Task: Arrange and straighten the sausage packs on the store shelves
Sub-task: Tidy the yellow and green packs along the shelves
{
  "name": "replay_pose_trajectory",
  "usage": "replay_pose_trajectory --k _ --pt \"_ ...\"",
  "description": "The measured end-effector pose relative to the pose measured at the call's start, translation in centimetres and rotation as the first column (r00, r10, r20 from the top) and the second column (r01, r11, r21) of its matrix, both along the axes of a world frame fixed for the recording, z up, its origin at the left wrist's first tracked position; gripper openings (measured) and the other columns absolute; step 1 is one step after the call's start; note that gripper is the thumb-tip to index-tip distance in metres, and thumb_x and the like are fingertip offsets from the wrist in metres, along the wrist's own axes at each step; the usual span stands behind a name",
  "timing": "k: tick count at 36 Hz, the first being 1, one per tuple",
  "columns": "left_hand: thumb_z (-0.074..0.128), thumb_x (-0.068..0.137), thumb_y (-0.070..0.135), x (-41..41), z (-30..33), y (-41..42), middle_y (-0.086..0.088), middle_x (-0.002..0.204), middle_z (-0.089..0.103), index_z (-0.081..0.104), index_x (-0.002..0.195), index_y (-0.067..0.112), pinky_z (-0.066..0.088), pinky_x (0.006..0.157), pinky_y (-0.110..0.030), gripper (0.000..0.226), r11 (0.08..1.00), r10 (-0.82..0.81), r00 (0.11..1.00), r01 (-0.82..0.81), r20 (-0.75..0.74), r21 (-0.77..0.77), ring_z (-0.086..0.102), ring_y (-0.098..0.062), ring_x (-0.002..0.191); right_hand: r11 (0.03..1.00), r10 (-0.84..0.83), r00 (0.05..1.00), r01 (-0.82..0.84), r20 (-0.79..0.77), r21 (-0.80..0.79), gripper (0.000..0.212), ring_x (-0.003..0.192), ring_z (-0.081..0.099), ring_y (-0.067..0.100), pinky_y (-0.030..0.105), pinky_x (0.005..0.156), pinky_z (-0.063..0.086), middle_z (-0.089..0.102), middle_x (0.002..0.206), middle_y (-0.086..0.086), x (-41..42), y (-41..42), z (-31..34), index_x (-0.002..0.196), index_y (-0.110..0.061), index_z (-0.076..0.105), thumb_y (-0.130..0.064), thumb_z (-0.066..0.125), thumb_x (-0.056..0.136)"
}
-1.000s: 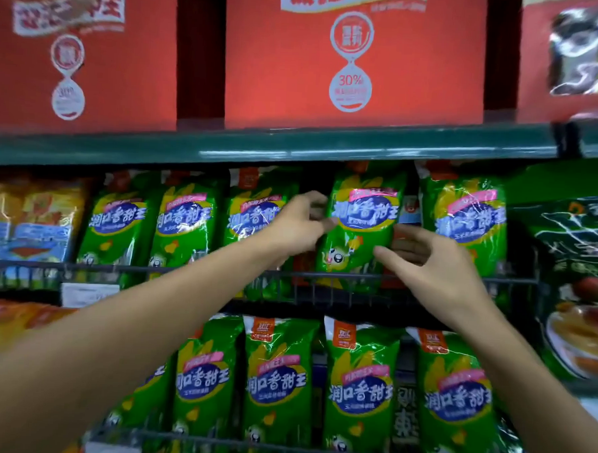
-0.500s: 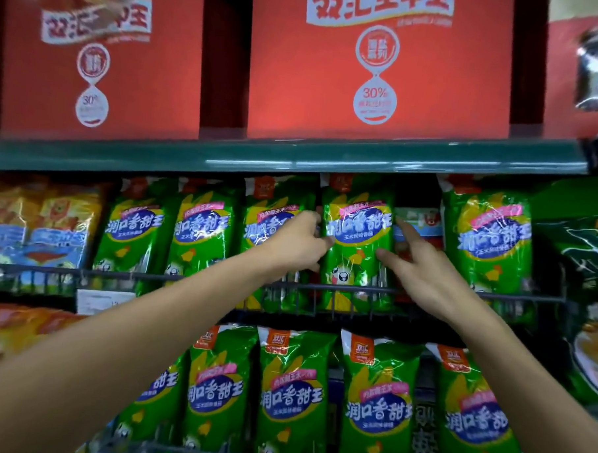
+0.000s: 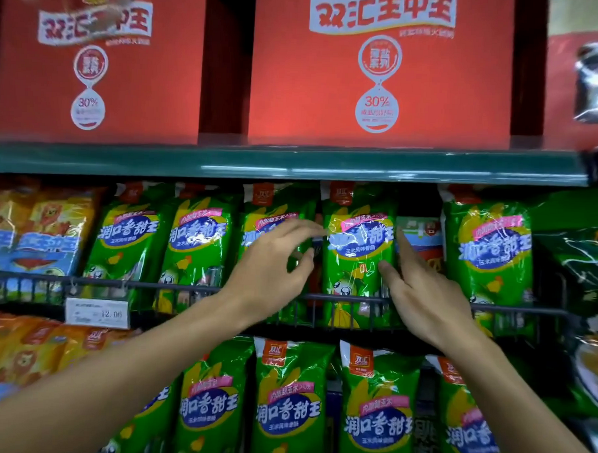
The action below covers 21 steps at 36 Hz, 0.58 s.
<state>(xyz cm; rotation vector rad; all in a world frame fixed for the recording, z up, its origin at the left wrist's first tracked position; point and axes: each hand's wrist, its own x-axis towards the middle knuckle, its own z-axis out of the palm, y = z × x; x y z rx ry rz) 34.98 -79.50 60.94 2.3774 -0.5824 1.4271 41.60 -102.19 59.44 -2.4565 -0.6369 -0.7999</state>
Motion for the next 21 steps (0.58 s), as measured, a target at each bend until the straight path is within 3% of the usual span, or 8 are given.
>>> replay_pose_trajectory --k 3,6,9,11,12,14,21 --pt "0.047 0.102 0.029 0.6 -0.4 1.1 0.010 0.147 0.053 0.058 0.141 0.023 0.026 0.123 -0.029 0.041 0.985 0.026 0.997 -0.038 0.076 0.167 0.035 -0.006 0.145 1.000 -0.017 0.999 0.017 0.032 0.021 0.065 0.102 0.065 0.028 0.039 0.076 0.048 0.037 0.160 0.003 -0.1 0.2 -0.1 0.160 -0.034 -0.007 -0.051 0.024 0.106" --pt "0.030 0.106 0.046 1.4 -0.3 1.9 0.013 0.168 0.019 0.027 0.159 0.037 0.001 0.128 -0.034 0.054 0.926 0.159 0.987 -0.154 0.013 0.346 0.001 -0.007 0.156 0.998 -0.048 0.997 0.046 0.061 0.034 0.064 0.100 0.067 0.028 0.038 0.075 0.048 0.034 0.162 0.003 -0.4 0.4 -0.3 0.161 -0.032 -0.007 -0.050 0.022 0.107" --pt "0.017 0.109 0.052 2.0 -0.6 2.2 0.014 0.170 -0.007 0.001 0.161 0.041 -0.011 0.127 -0.038 0.056 0.864 0.260 0.966 -0.224 -0.018 0.450 -0.019 -0.009 0.155 0.999 -0.054 0.998 0.054 0.019 0.000 0.064 0.112 0.064 0.029 0.041 0.083 0.049 0.034 0.161 0.003 -0.7 0.3 0.1 0.160 -0.032 -0.012 -0.050 0.020 0.107" --pt "0.013 0.108 0.053 2.1 -0.7 2.0 0.014 0.169 -0.016 -0.008 0.159 0.043 -0.013 0.125 -0.040 0.056 0.852 0.290 0.956 -0.243 -0.031 0.463 -0.026 -0.011 0.153 0.998 -0.063 0.998 0.063 -0.010 -0.018 0.065 0.102 0.066 0.027 0.041 0.082 0.050 0.058 0.138 0.007 -0.6 0.2 0.3 0.159 -0.031 -0.015 -0.050 0.019 0.107" --pt "0.013 0.108 0.054 2.2 -0.6 1.9 0.014 0.168 -0.019 -0.011 0.158 0.045 -0.014 0.125 -0.041 0.057 0.853 0.297 0.954 -0.247 -0.038 0.460 -0.028 -0.011 0.152 0.997 -0.067 0.998 0.067 -0.018 -0.025 0.066 0.089 0.065 0.025 0.040 0.077 0.051 0.068 0.110 0.005 -0.6 0.2 0.3 0.159 -0.030 -0.016 -0.049 0.019 0.107" --pt "0.014 0.107 0.056 2.3 -0.5 1.8 0.015 0.167 -0.023 -0.016 0.156 0.048 -0.013 0.125 -0.043 0.058 0.855 0.305 0.951 -0.250 -0.050 0.454 -0.031 -0.010 0.151 0.997 -0.075 0.997 0.074 -0.033 -0.032 0.066 0.070 0.059 0.021 0.039 0.069 0.050 0.059 0.074 0.001 -0.5 0.4 0.2 0.159 -0.028 -0.018 -0.048 0.019 0.108" --pt "0.019 0.108 0.057 2.7 -0.4 1.9 0.015 0.169 -0.012 -0.005 0.158 0.050 -0.010 0.126 -0.042 0.056 0.887 0.245 0.969 -0.216 -0.018 0.407 -0.024 -0.008 0.153 0.996 -0.088 0.996 0.088 -0.006 0.012 0.067 0.063 0.060 0.022 0.041 0.069 0.053 0.059 0.067 0.001 -0.3 0.6 0.0 0.158 -0.028 -0.020 -0.048 0.019 0.107"
